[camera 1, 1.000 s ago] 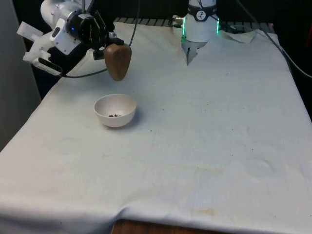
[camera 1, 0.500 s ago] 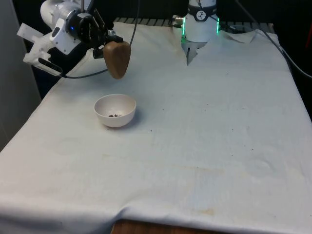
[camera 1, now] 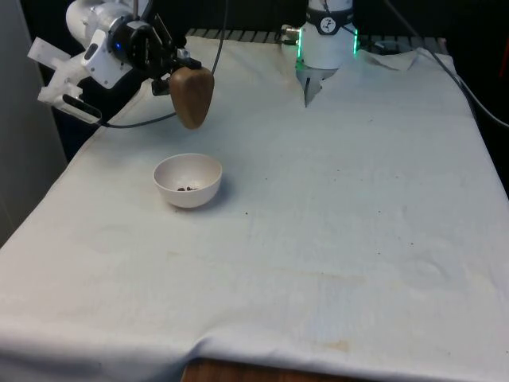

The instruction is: Pour the coffee beans from the cup into the bowl.

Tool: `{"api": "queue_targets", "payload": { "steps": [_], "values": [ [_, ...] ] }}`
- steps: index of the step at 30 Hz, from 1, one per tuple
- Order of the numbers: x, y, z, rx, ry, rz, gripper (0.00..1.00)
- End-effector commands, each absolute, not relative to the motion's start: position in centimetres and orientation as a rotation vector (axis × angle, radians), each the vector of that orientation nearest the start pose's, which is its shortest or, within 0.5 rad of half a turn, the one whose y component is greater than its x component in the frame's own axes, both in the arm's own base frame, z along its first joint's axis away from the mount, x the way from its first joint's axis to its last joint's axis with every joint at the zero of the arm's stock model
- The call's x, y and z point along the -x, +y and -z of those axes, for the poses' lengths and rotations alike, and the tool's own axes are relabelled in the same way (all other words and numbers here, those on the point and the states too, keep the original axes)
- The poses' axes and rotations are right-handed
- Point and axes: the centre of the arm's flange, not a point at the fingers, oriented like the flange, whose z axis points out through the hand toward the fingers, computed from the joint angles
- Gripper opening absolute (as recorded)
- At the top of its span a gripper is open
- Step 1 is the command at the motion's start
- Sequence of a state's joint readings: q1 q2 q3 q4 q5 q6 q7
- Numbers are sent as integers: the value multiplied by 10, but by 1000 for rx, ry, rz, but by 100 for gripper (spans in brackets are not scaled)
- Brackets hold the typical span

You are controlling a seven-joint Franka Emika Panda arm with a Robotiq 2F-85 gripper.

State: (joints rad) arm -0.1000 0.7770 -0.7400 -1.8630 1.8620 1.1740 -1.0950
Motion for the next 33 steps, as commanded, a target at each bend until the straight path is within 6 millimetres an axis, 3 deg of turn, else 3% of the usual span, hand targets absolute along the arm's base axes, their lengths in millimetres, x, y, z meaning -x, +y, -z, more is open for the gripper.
{"api": "queue_targets", "payload": {
  "steps": [1, 33],
  "values": [
    [-525, -313, -224, 1588, 347, 685, 0],
    [-536, -283, -246, 1723, 263, 654, 0]
  ]
}}
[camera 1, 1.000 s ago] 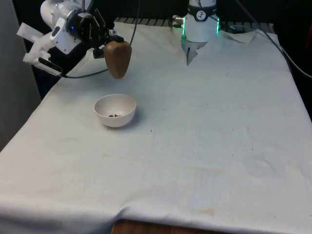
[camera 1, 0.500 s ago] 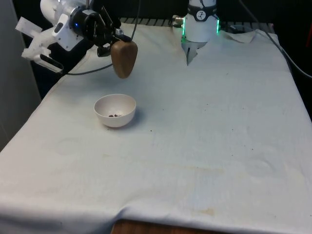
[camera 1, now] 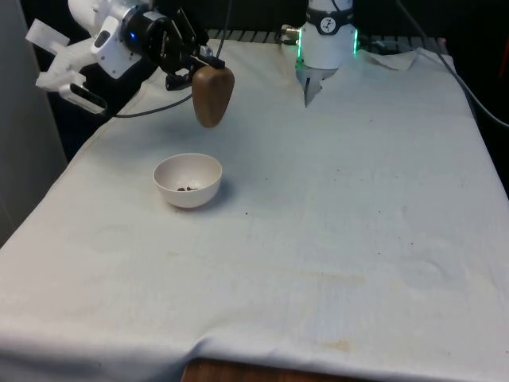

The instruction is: Pour the coffee beans from the cup into the bowl.

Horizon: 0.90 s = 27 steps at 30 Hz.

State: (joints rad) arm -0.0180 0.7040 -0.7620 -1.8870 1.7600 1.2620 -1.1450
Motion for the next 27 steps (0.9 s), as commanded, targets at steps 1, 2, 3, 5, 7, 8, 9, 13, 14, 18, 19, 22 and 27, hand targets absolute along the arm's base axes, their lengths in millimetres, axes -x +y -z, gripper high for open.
{"api": "queue_targets", "payload": {
  "steps": [1, 2, 3, 5, 7, 8, 9, 13, 14, 18, 19, 22, 27],
  "values": [
    [-536, -282, -247, 1727, 261, 653, 0],
    [-536, -283, -244, 1705, 252, 655, 0],
    [-537, -281, -247, 1732, 256, 654, 0],
    [-538, -278, -249, 1747, 243, 650, 0],
    [-538, -276, -251, 1758, 231, 650, 0],
    [-539, -275, -252, 1762, 226, 648, 0],
    [-539, -273, -252, 1767, 222, 646, 0],
    [-540, -270, -253, 1780, 206, 645, 0],
    [-540, -270, -254, 1786, 199, 643, 0],
    [-541, -265, -255, 1814, 171, 638, 0],
    [-541, -265, -255, 1819, 166, 638, 0],
    [-542, -262, -255, 1837, 148, 635, 0],
    [-544, -258, -254, 1864, 120, 633, 0]
  ]
}}
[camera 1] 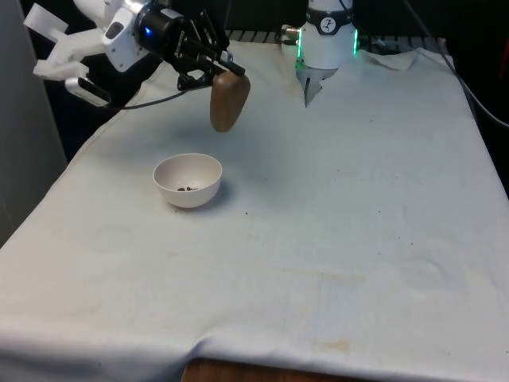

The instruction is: Pour the coffee beans from the cup into the bowl.

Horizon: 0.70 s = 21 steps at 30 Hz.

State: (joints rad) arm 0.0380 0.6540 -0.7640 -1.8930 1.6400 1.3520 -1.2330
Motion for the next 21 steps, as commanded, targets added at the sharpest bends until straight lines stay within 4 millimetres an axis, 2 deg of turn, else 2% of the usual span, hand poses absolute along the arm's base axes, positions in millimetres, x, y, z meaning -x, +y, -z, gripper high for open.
{"api": "queue_targets", "payload": {
  "steps": [1, 21],
  "values": [
    [-544, -259, -253, 1843, 116, 633, 0],
    [-548, -240, -250, 1969, -3, 625, 0]
  ]
}}
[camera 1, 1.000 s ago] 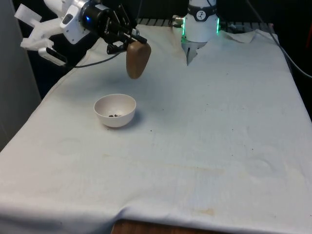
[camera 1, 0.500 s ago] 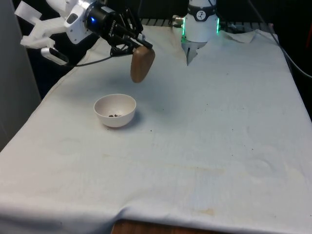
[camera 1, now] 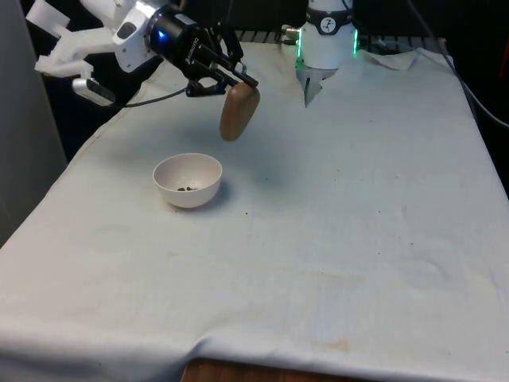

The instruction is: Pour the coffee beans from the cup into the bowl.

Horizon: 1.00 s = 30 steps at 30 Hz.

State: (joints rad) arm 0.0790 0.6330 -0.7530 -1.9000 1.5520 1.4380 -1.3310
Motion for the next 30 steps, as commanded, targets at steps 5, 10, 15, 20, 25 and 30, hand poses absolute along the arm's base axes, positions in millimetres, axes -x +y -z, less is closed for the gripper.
{"api": "queue_targets", "payload": {
  "steps": [5, 10, 15, 20, 25, 30],
  "values": [
    [-548, -234, -249, 1998, -36, 622, 0],
    [-549, -228, -248, 2018, -56, 621, 0],
    [-552, -222, -249, 2046, -89, 616, 0],
    [-557, -218, -253, 2065, -110, 618, 0],
    [-560, -217, -254, 2062, -127, 617, 0],
    [-567, -213, -261, 2100, -153, 616, 0]
  ]
}}
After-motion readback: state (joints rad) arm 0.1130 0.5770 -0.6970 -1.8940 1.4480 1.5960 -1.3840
